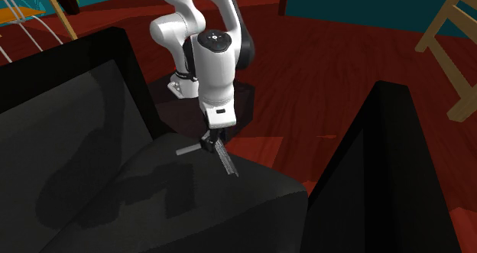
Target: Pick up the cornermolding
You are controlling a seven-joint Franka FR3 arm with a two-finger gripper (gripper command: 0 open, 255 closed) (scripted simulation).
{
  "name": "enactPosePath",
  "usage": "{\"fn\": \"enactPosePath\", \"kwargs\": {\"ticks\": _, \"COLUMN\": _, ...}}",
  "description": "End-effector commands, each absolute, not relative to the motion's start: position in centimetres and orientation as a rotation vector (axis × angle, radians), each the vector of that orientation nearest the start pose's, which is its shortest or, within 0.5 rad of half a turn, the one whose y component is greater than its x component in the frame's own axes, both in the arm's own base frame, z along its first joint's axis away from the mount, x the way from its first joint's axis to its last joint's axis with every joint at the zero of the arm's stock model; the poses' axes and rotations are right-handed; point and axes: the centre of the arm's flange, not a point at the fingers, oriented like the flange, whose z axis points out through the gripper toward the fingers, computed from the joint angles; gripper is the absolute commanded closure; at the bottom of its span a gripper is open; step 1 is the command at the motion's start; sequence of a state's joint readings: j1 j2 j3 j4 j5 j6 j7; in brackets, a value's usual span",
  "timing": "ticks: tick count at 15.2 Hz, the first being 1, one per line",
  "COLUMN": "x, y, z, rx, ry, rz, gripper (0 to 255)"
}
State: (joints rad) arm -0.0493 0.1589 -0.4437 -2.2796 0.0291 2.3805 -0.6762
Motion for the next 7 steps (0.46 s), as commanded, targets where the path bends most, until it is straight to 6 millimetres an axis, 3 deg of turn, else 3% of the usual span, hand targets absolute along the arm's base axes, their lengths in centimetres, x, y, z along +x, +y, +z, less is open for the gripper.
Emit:
{"fn": "enactPosePath", "kwargs": {"ticks": 1, "x": 46.2, "y": -24.8, "z": 29.9, "rx": -3.147, "ry": -0.260, "rz": 0.098, "gripper": 255}}
{"fn": "enactPosePath", "kwargs": {"ticks": 5, "x": 46.2, "y": -24.8, "z": 32.0, "rx": -3.147, "ry": -0.260, "rz": 0.098, "gripper": 255}}
{"fn": "enactPosePath", "kwargs": {"ticks": 7, "x": 46.2, "y": -24.8, "z": 32.1, "rx": -3.147, "ry": -0.260, "rz": 0.098, "gripper": 255}}
